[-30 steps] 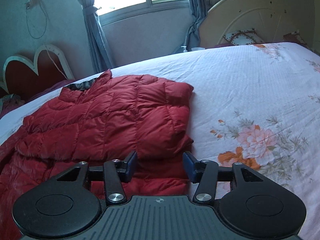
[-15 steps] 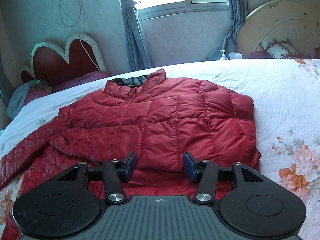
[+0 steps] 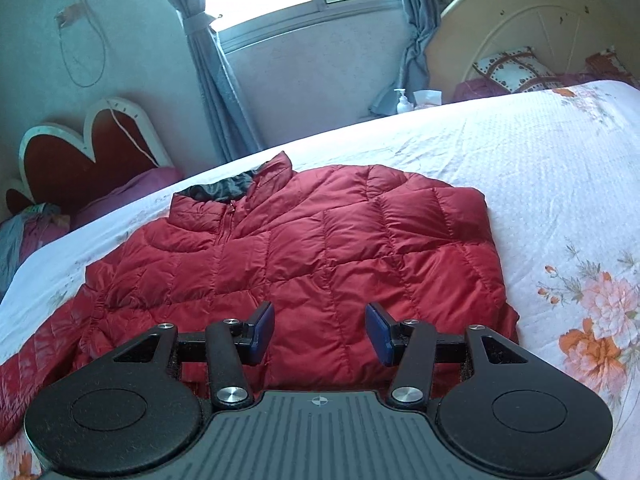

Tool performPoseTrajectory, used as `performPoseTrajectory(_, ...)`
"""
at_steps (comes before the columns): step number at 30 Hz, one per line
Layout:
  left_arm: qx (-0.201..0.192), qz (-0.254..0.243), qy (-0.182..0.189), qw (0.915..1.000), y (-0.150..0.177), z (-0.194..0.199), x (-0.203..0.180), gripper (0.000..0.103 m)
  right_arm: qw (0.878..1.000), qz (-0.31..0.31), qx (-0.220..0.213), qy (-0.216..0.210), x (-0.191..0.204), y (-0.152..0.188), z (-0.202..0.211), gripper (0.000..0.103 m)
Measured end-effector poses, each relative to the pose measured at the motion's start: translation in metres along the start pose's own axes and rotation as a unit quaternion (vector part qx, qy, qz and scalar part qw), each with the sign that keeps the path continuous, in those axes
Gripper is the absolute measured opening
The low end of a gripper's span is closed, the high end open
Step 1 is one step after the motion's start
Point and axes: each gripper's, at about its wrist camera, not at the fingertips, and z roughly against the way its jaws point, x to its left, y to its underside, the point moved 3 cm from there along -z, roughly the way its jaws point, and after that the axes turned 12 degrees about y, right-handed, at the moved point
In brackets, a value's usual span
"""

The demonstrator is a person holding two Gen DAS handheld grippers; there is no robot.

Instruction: Fold large clothes

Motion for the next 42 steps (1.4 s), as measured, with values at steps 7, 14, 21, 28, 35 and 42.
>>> performPoseTrajectory(7,0.119,-0.111,0.101,0.9816,0.060,-0.075,-0.102,0.008,1.000,-0.014,-0.005,0.012,0.002,0.003,0.006,0.051)
performPoseTrajectory(14,0.267,-0.194,0.164,0.9296,0.177,-0.117,-0.189,0.008,1.000,-0.026,-0.005,-0.002,-0.006,-0.010,0.000,0.051)
performPoseTrajectory(21,0.346,-0.285,0.193,0.8725,0.281,-0.130,-0.258,0.008,0.998,-0.067,0.003,-0.011,-0.041,-0.013,-0.008,0.051)
performPoseTrajectory(28,0.383,-0.321,0.223,0.8369,0.338,-0.141,-0.301,0.008,0.993,-0.116,0.011,-0.032,-0.081,-0.018,-0.010,0.051)
performPoseTrajectory(35,0.410,-0.347,0.247,0.8065,0.386,-0.138,-0.331,0.008,0.988,-0.149,0.009,-0.025,-0.124,-0.023,-0.005,0.051)
performPoseTrajectory(42,0.437,-0.364,0.256,0.7814,0.416,-0.128,-0.339,0.010,0.985,-0.168,0.011,-0.034,-0.143,-0.025,0.001,0.051)
